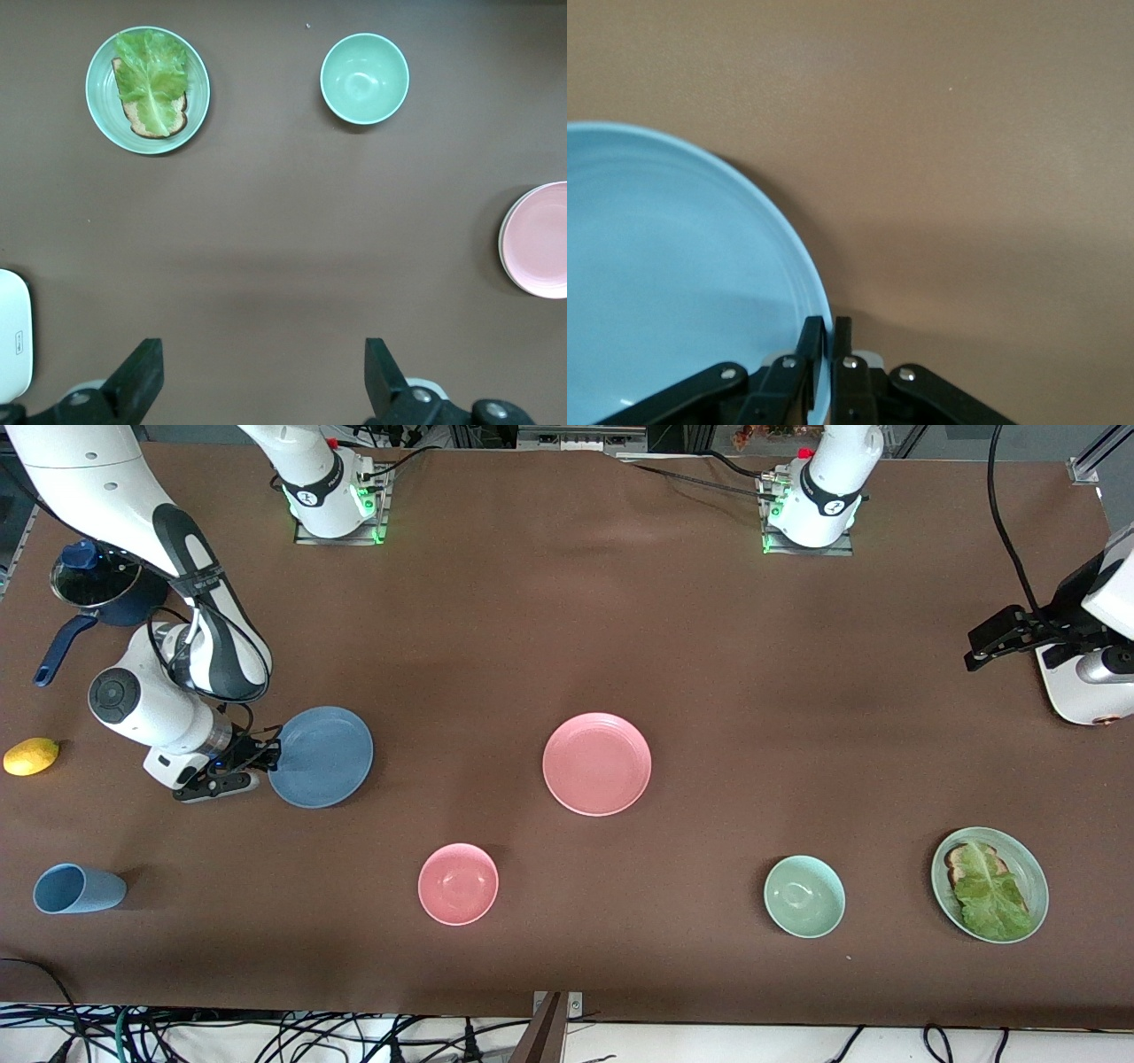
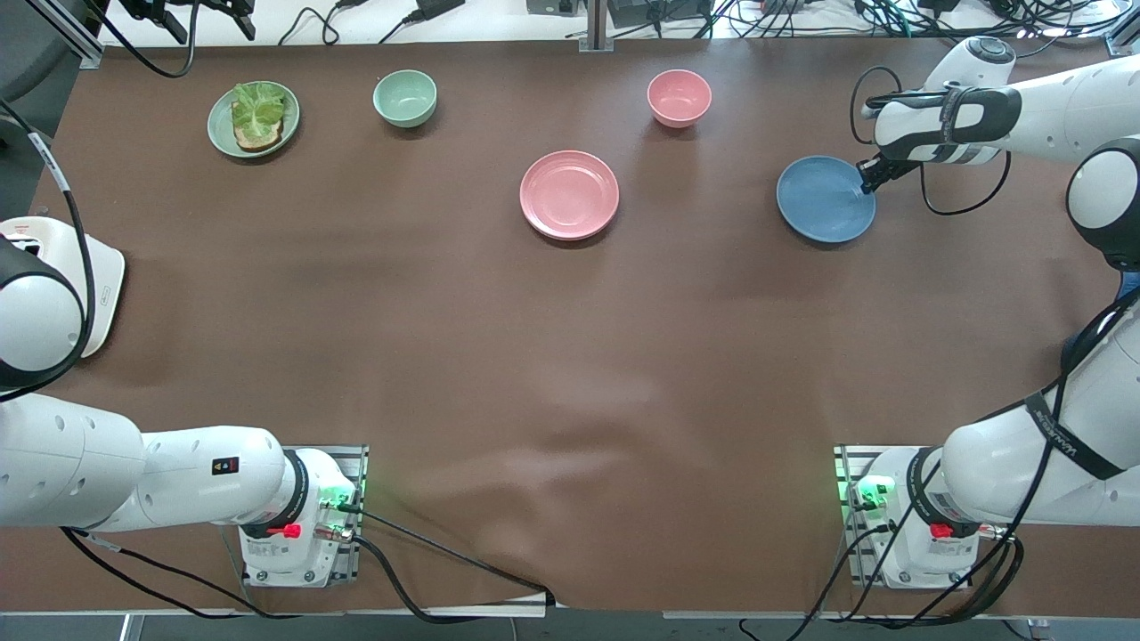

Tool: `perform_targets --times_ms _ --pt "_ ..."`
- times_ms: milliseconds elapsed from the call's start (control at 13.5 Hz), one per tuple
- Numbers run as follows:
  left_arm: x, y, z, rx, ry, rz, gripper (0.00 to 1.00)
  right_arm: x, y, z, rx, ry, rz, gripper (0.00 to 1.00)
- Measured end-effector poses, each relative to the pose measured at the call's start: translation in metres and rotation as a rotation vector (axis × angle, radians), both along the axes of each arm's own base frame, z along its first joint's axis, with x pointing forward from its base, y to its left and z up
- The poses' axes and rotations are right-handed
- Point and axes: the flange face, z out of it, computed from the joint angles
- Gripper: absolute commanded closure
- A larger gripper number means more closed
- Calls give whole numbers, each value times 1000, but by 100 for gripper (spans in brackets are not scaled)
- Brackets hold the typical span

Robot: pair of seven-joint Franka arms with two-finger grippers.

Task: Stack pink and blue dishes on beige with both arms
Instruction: 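Grasp the blue plate rim with the right gripper and lift it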

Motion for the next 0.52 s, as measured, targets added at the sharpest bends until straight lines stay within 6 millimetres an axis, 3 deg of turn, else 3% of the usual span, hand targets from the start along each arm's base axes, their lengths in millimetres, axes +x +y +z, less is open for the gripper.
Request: perform_targets --times_ms 222,519 --pt "-5 11 11 3 -23 16 0 0 1 3 2 -2 0 100" --pt "-9 9 18 4 -34 13 0 6 5 14 8 15 7 100"
